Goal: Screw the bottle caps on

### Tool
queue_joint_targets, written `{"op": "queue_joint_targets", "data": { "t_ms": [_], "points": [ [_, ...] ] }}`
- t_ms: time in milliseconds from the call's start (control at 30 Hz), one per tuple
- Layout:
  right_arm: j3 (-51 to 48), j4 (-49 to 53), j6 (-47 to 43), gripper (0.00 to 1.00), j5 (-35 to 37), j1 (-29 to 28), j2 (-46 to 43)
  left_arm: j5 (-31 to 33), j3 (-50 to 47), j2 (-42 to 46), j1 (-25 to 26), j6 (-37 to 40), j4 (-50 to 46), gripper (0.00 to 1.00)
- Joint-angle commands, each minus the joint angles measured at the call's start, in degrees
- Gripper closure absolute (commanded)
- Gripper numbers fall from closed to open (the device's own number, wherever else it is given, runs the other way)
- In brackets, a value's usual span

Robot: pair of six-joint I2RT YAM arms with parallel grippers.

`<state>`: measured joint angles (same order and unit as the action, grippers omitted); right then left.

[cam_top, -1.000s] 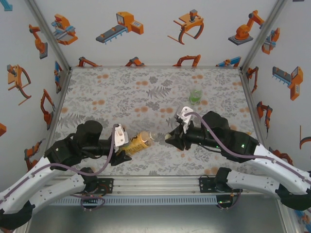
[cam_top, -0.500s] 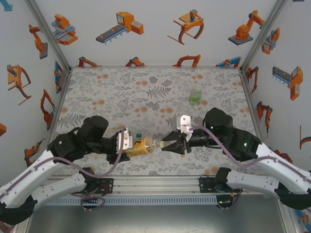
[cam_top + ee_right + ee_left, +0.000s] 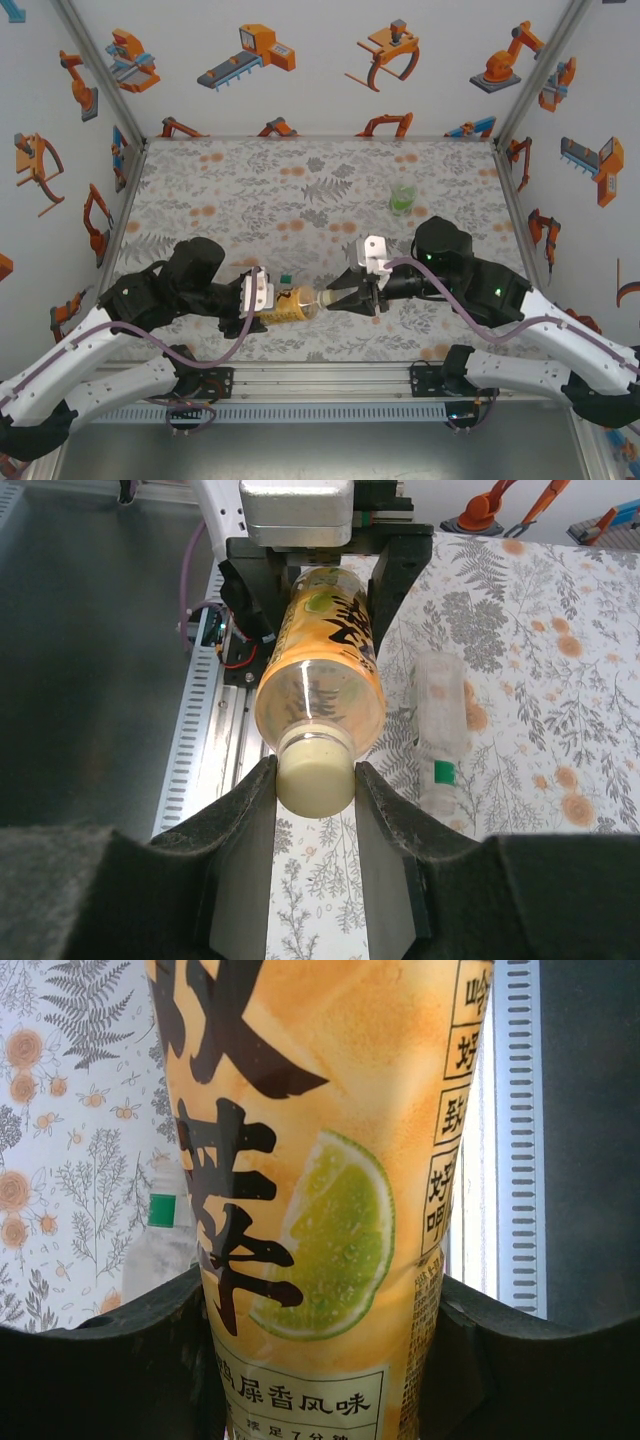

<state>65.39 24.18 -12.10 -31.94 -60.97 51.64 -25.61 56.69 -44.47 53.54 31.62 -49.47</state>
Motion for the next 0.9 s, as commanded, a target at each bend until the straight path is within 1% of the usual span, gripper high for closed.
{"op": "queue_joint_targets", "data": {
  "t_ms": [0, 100, 367, 633, 867],
  "points": [
    [1.0, -1.0, -1.4, 1.0, -1.1, -0.3, 0.3, -2.8, 1.9, -0.2, 0.3, 1.5, 0.1, 1.0],
    [0.5, -1.0, -1.5, 1.0, -1.0, -0.3, 0.2, -3.8, 1.7, 0.0, 0.3, 0.9, 1.1, 1.0],
    [0.3, 1.3, -5.8, 1.0, -2.2, -0.4, -0.8, -10.2, -0.3, 0.9, 0.3, -1.9, 4.4, 1.0],
    [0.9, 5.7, -12.1, 1.0, -3.9, -0.4, -1.7, -14.0, -0.5, -0.3, 0.3, -3.7, 5.0, 1.0],
    [1.8, 6.8, -13.0, 1.0, -3.5, -1.0, -1.3, -15.4, 0.7, -2.6, 0.3, -5.5, 4.4, 1.0]
  ]
}}
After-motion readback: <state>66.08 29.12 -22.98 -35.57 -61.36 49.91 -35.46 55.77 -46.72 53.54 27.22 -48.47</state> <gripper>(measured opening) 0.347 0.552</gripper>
